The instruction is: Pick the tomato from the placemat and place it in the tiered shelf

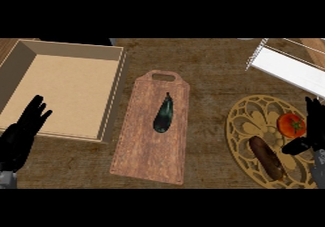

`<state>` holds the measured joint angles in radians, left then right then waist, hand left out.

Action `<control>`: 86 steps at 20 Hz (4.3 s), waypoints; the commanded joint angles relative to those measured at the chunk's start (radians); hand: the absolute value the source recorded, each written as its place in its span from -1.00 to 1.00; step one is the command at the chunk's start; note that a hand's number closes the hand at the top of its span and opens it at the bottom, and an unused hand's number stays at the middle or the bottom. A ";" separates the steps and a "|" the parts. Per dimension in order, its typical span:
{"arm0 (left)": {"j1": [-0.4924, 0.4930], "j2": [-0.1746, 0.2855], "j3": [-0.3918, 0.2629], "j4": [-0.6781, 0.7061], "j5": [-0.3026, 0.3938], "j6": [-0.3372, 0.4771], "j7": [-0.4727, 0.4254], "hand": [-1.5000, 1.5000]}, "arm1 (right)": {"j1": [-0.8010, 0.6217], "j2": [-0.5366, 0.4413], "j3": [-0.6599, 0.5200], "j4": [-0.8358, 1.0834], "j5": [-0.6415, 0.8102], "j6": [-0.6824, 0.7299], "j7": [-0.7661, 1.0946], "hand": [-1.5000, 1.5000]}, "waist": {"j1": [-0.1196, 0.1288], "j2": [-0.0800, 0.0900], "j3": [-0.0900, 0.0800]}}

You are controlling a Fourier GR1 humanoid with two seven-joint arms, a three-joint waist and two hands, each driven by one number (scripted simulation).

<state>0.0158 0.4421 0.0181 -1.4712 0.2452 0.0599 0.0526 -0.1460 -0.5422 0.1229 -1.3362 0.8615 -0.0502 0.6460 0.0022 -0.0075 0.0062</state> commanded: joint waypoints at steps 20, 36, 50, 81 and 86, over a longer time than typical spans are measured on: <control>0.005 -0.016 0.082 0.011 -0.037 -0.063 0.074 0.00 | -0.052 0.003 -0.086 0.069 0.120 -0.116 -0.174 1.00 | -0.001 0.006 -0.006; 0.059 -0.075 0.061 -0.013 -0.096 -0.046 0.045 0.00 | -0.359 0.073 -0.154 -0.173 -0.116 0.280 -0.100 1.00 | -0.009 0.001 -0.007; 0.026 -0.122 0.060 0.017 -0.129 -0.026 0.040 0.00 | -0.477 0.060 -0.395 -0.592 -0.367 0.410 0.248 1.00 | -0.009 0.003 -0.007; 0.029 -0.123 0.098 0.009 -0.148 -0.096 0.043 0.00 | -0.823 -0.255 -0.347 0.261 -0.051 0.205 -0.108 1.00 | 0.026 0.013 -0.006; -0.054 -0.166 0.079 0.050 -0.165 -0.064 0.065 0.00 | -0.859 -0.261 -0.397 0.453 -0.052 0.102 -0.216 1.00 | 0.021 0.018 -0.006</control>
<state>-0.0313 0.3267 0.1281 -1.4646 0.1012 -0.0336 0.0914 -0.9901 -0.8019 -0.2504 -1.0209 0.7934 0.1391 0.5089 0.0238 0.0011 0.0075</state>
